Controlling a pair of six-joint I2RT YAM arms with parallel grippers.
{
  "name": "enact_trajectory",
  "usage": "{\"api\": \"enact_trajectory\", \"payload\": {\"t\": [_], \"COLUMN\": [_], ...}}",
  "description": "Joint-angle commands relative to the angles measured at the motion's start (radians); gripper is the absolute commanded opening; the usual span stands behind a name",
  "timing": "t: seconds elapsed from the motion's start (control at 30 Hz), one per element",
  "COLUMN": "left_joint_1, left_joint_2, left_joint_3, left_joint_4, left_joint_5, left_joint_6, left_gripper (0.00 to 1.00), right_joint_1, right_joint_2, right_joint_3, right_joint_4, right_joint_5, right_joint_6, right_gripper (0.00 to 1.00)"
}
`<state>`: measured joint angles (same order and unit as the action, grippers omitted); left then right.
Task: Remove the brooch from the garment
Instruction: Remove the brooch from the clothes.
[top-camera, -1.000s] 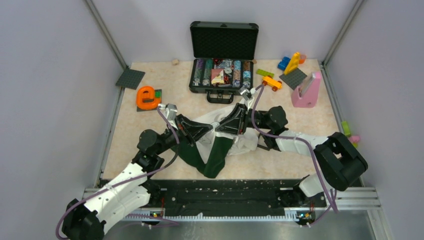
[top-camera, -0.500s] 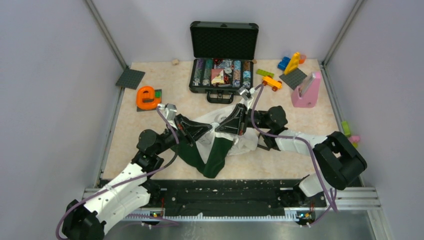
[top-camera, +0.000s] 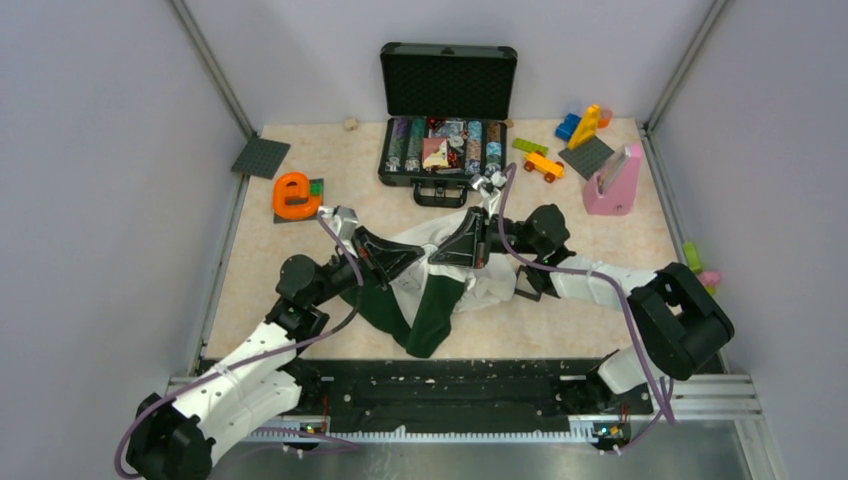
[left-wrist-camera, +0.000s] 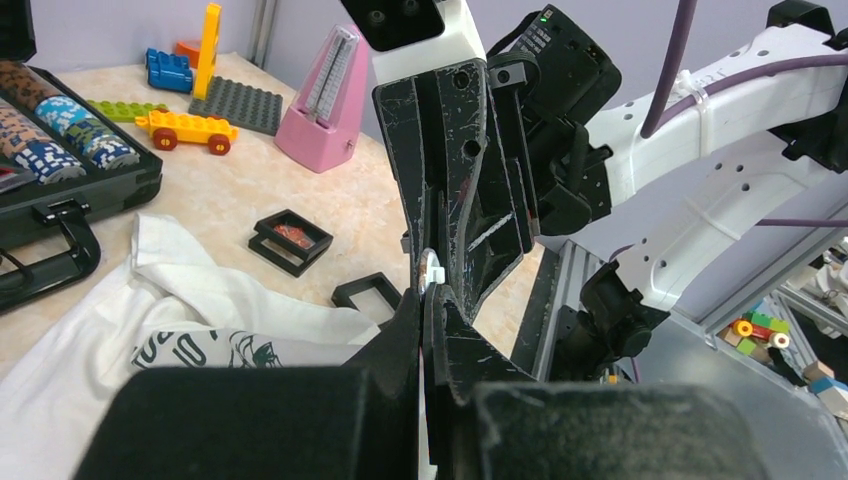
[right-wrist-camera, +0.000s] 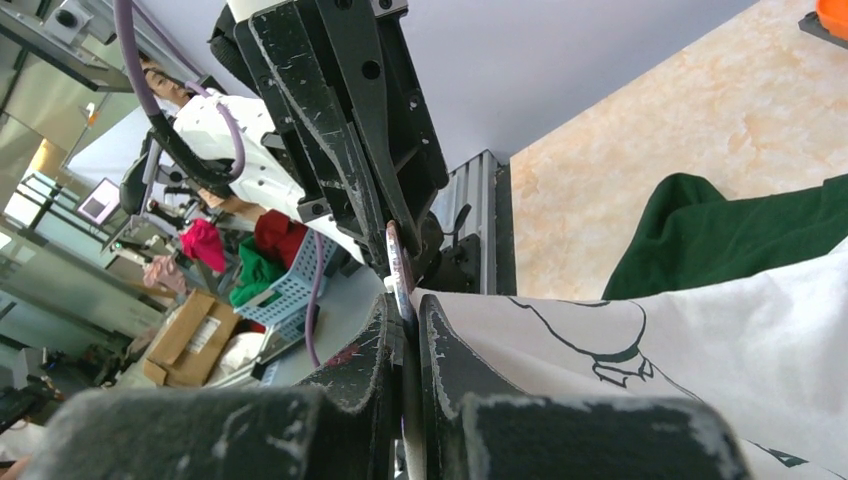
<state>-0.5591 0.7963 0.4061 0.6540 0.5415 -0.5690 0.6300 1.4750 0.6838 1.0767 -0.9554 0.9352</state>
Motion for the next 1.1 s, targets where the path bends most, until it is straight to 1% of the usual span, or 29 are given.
{"api": "enact_trajectory", "payload": {"t": [0.0, 0.3, 0.5, 0.83, 0.87, 0.9, 0.93, 1.07], "left_joint_1": [-0.034, -0.086, -0.099, -0.11, -0.111, -0.111, -0.11, -0.111], "left_joint_2": [-0.008, -0.014, -0.015, -0.005, -0.002, 0.006, 0.015, 0.062], "left_joint_3": [0.039, 0.059, 0.062, 0.059, 0.059, 0.061, 0.064, 0.075], "left_joint_4": [0.04, -0.129, -0.178, -0.18, -0.18, -0.18, -0.181, -0.159], "left_joint_5": [0.12, 0.072, 0.08, 0.149, 0.153, 0.157, 0.16, 0.165], "left_joint_6": [0.037, 0.193, 0.252, 0.267, 0.263, 0.258, 0.253, 0.215], "left_gripper": [0.0, 0.0, 0.0, 0.0, 0.0, 0.0, 0.0, 0.0], "right_joint_1": [0.016, 0.016, 0.016, 0.016, 0.016, 0.016, 0.017, 0.021], "right_joint_2": [0.019, 0.031, 0.032, 0.034, 0.035, 0.035, 0.036, 0.031], "right_joint_3": [0.06, 0.084, 0.093, 0.116, 0.116, 0.118, 0.118, 0.124], "right_joint_4": [-0.027, -0.068, -0.111, -0.198, -0.194, -0.194, -0.19, -0.205], "right_joint_5": [0.071, 0.075, 0.08, 0.101, 0.099, 0.092, 0.085, 0.071], "right_joint_6": [-0.013, -0.019, -0.041, -0.083, -0.081, -0.083, -0.085, -0.102], "right_gripper": [0.0, 0.01, 0.01, 0.02, 0.03, 0.07, 0.08, 0.09]}}
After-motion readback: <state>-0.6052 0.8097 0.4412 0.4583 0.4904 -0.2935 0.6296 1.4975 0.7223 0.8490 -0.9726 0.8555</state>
